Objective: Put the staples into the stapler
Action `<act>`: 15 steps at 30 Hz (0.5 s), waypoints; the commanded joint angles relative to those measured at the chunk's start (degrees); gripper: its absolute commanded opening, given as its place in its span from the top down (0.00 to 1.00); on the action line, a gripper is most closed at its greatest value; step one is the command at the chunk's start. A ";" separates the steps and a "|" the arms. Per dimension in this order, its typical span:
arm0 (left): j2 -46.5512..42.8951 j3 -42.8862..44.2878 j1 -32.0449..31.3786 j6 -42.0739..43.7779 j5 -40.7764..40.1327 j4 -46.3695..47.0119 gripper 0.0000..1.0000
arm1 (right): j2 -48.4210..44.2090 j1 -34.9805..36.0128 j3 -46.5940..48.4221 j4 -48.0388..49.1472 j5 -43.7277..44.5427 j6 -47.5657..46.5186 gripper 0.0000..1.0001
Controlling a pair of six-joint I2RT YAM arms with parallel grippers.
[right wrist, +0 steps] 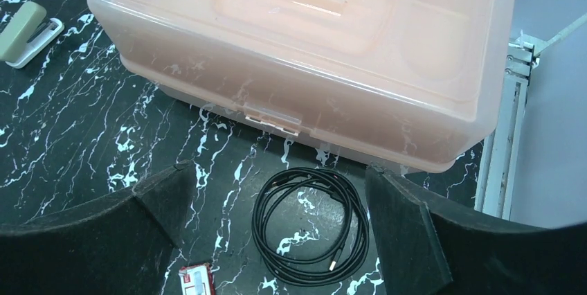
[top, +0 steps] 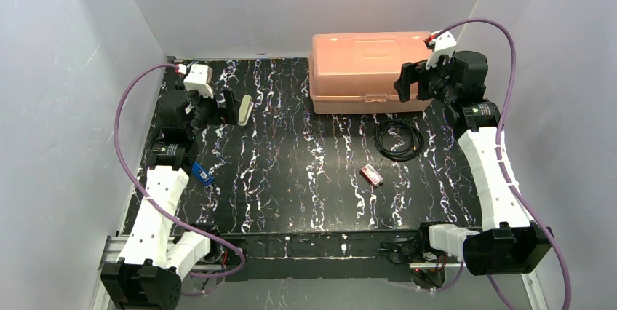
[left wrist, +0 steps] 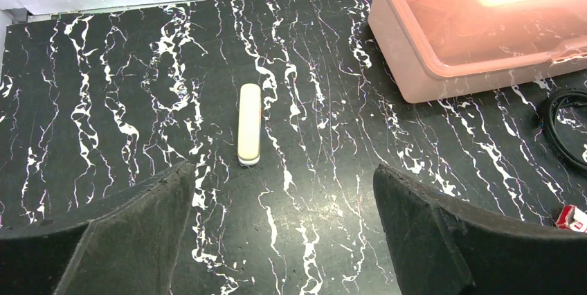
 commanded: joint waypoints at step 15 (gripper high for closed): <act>-1.52 -0.50 0.23 3.12 -0.35 -0.46 0.02 | -0.61 0.06 1.85 0.77 -2.59 -1.13 0.01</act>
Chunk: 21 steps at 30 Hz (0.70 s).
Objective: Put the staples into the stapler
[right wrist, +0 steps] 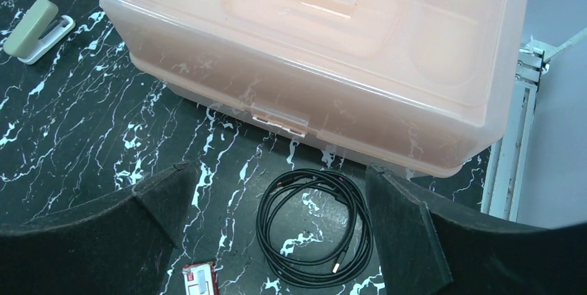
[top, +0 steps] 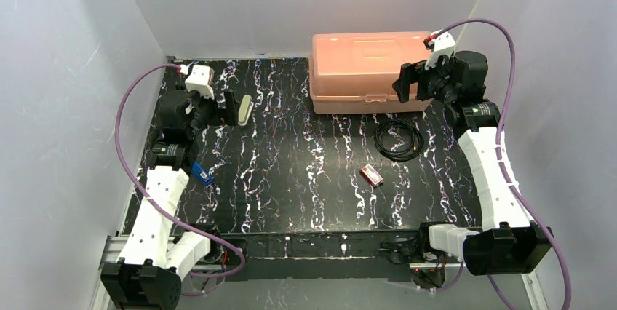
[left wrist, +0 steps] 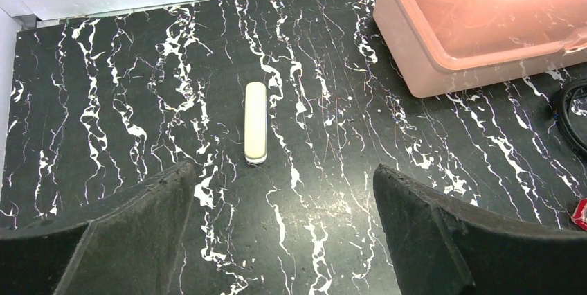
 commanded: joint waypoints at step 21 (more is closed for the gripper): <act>15.07 2.32 0.29 11.99 0.23 -10.49 0.03 | 1.45 1.83 -2.19 1.52 -12.15 -5.25 0.01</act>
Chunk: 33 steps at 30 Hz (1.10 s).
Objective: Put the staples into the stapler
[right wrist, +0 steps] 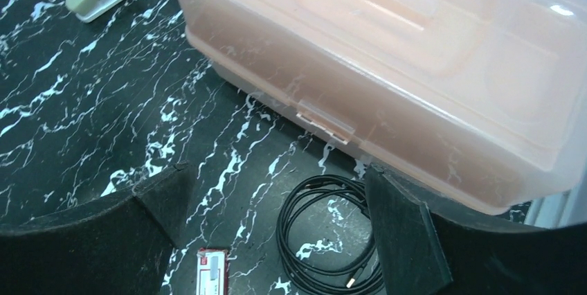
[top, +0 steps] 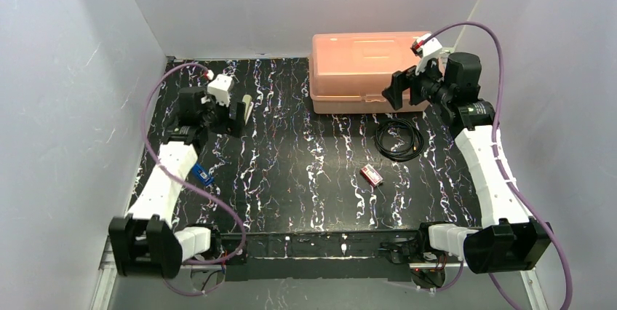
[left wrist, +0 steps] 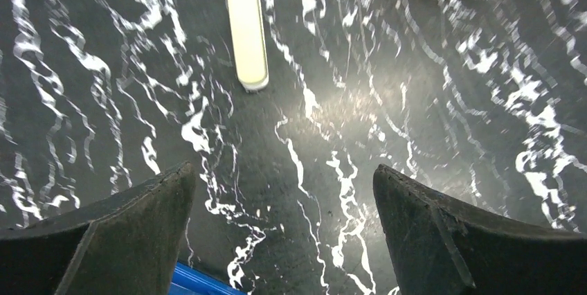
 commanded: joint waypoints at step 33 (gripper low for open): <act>5.59 -0.34 5.68 7.03 19.52 -9.07 0.02 | 4.40 22.53 -28.74 -5.14 18.03 -18.24 0.07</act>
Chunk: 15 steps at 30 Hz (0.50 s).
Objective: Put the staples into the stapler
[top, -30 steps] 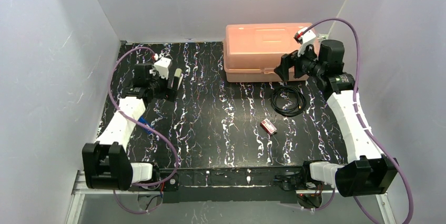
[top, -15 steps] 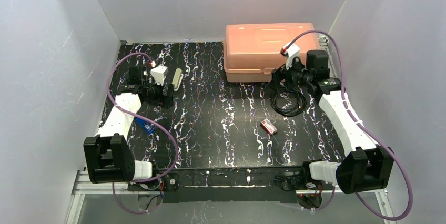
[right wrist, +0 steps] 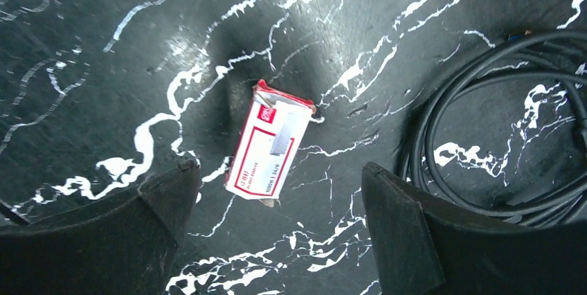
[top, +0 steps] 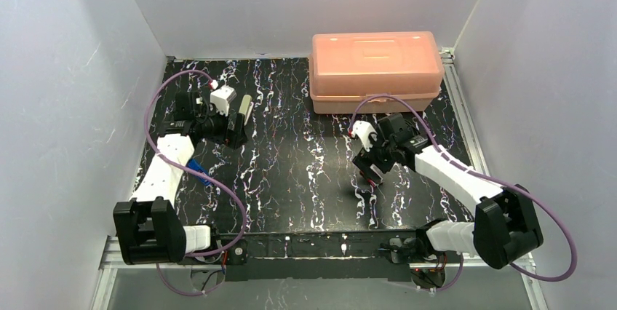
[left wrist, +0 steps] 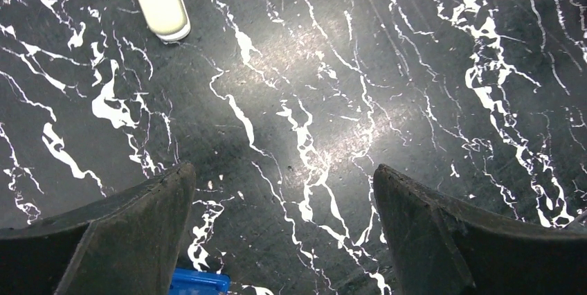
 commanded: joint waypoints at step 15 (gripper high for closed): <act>-3.57 -1.70 -1.45 0.45 7.68 2.83 0.05 | 13.34 1.85 0.57 -0.19 0.58 -5.33 0.41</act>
